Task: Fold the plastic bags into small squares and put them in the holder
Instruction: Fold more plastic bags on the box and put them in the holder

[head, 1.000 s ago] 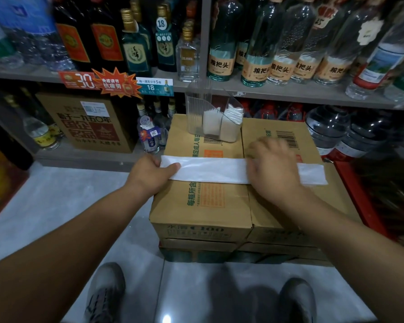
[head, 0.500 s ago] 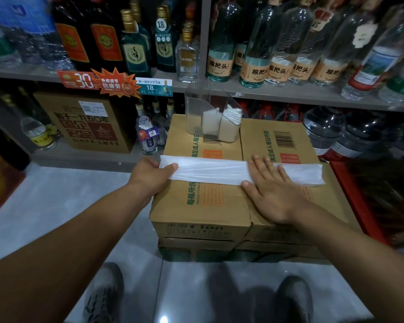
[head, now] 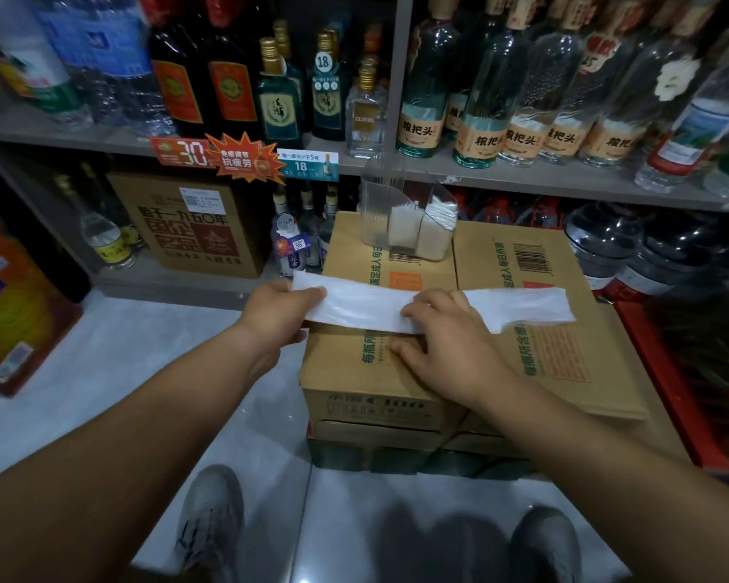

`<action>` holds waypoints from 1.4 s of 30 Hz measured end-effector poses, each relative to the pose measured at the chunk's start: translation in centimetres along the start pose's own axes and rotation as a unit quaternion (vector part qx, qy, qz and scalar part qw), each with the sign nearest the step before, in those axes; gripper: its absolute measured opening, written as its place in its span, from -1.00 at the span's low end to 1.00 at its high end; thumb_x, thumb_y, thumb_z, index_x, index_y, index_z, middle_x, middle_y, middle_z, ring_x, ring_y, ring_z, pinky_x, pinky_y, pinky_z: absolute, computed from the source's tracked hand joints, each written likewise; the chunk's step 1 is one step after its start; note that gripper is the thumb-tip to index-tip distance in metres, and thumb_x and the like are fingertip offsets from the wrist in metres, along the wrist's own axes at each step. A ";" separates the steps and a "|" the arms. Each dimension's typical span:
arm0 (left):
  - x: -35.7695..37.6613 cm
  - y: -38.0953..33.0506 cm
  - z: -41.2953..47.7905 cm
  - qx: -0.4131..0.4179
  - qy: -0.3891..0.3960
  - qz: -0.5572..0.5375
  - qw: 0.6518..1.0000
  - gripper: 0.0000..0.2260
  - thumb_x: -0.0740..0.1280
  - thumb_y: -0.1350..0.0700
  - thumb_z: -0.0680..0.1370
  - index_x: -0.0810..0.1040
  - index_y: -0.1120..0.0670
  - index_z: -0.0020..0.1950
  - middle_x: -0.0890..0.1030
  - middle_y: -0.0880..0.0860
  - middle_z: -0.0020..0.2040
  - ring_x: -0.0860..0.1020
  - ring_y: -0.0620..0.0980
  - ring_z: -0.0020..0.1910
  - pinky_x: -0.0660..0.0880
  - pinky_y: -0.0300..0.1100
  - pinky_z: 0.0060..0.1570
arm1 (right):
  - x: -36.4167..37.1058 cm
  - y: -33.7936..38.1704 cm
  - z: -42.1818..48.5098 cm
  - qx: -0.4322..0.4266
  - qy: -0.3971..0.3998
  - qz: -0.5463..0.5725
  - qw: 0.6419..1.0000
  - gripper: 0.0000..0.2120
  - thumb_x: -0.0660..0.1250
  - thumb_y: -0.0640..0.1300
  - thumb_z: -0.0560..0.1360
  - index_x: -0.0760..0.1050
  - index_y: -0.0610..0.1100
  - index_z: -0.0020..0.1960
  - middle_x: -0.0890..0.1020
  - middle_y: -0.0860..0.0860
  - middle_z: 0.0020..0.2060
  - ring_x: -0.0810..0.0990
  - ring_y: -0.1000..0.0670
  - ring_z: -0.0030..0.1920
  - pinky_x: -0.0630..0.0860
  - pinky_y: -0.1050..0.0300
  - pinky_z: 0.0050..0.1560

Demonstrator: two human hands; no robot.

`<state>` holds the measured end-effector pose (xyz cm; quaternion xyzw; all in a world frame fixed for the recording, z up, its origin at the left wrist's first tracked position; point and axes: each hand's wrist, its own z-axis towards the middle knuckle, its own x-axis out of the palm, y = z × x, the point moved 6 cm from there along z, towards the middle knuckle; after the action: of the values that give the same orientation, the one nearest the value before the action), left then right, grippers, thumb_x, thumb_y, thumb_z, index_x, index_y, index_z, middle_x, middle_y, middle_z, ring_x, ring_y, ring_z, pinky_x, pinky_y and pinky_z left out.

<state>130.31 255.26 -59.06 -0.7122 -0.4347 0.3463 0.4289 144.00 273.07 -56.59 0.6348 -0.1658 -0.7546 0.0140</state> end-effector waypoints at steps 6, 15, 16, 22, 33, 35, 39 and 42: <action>2.0 -2.4 -4.7 -0.084 0.172 -0.225 0.956 -0.71 0.35 0.02 0.63 0.52 0.20 0.22 0.71 0.22 0.06 0.71 0.15 0.02 0.68 -0.07 -0.07 | -0.9 1.2 -1.0 -0.004 -0.106 0.017 0.994 -0.82 0.42 -0.17 0.53 0.65 -0.10 0.12 0.62 -0.02 0.04 0.57 -0.13 0.09 0.56 -0.02 -0.09; 5.1 -3.2 -5.7 0.192 0.236 0.112 0.946 -0.25 0.55 0.19 0.44 0.27 -0.04 0.54 0.48 -0.13 0.42 0.38 -0.19 0.45 0.31 -0.06 0.48 | -1.8 -1.2 -3.5 0.162 -0.107 0.426 0.884 -0.80 0.33 -0.30 0.58 0.59 -0.01 -0.05 0.70 0.15 -0.14 0.64 0.25 -0.07 0.53 0.34 -0.02; 5.8 -2.7 -5.6 0.194 0.246 0.122 0.942 -0.30 0.52 0.20 0.49 0.27 -0.03 0.54 0.53 -0.12 0.38 0.43 -0.18 0.42 0.33 -0.05 0.47 | -1.4 -1.5 -3.8 0.185 -0.096 0.471 0.857 -0.79 0.32 -0.33 0.58 0.59 -0.04 -0.01 0.72 0.11 -0.10 0.67 0.19 -0.02 0.57 0.22 0.09; 8.5 -0.6 -4.7 0.204 0.227 0.210 0.929 -0.74 0.44 0.11 0.58 0.54 0.02 0.26 0.66 0.06 0.05 0.63 -0.03 0.08 0.54 -0.20 0.10 | 0.0 -2.5 -5.2 0.291 -0.022 0.634 0.716 -0.80 0.24 -0.36 0.60 0.58 -0.22 0.14 0.74 -0.06 -0.03 0.73 -0.04 -0.01 0.68 0.01 0.00; 8.3 0.0 -4.5 0.187 0.196 0.271 0.924 -0.67 0.39 -0.05 0.59 0.41 -0.14 0.32 0.67 -0.07 -0.14 0.64 -0.08 -0.04 0.56 0.04 0.14 | -3.2 -8.5 1.0 0.280 -0.128 0.334 0.891 -0.74 0.27 -0.04 0.65 0.42 -0.10 0.30 0.57 0.07 -0.17 0.57 0.05 -0.15 0.39 0.16 -0.30; 8.0 0.0 -4.4 0.186 0.185 0.262 0.929 -0.71 0.36 -0.01 0.62 0.41 -0.13 0.32 0.68 -0.07 -0.16 0.64 -0.08 -0.07 0.55 0.03 0.15 | -2.5 -9.4 1.7 0.287 -0.109 0.288 0.907 -0.56 0.33 -0.07 0.61 0.33 -0.11 0.45 0.60 0.01 -0.04 0.58 -0.02 -0.01 0.46 0.11 -0.14; 7.5 0.0 -4.2 0.199 0.170 0.275 0.925 -0.67 0.41 0.04 0.59 0.44 -0.10 0.32 0.67 -0.10 -0.19 0.64 -0.10 -0.11 0.56 0.03 0.11 | -2.2 -8.5 2.3 0.206 -0.084 0.135 0.966 -0.44 0.31 -0.20 0.55 0.31 -0.04 0.53 0.35 -0.09 0.49 0.24 -0.20 0.48 0.29 -0.07 0.38; 7.7 0.3 -4.3 0.218 0.184 0.283 0.916 -0.64 0.44 0.05 0.56 0.46 -0.10 0.32 0.64 -0.09 -0.16 0.63 -0.04 -0.11 0.57 0.08 0.07 | -2.1 -6.3 2.3 0.105 -0.049 0.108 0.987 -0.49 0.27 -0.23 0.53 0.44 -0.01 0.47 0.30 0.01 0.54 0.13 -0.07 0.53 0.15 0.05 0.43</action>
<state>137.02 260.90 -58.56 -0.7454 -0.0422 0.4018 0.5302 143.40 280.07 -55.92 0.5736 -0.3124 -0.7570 0.0201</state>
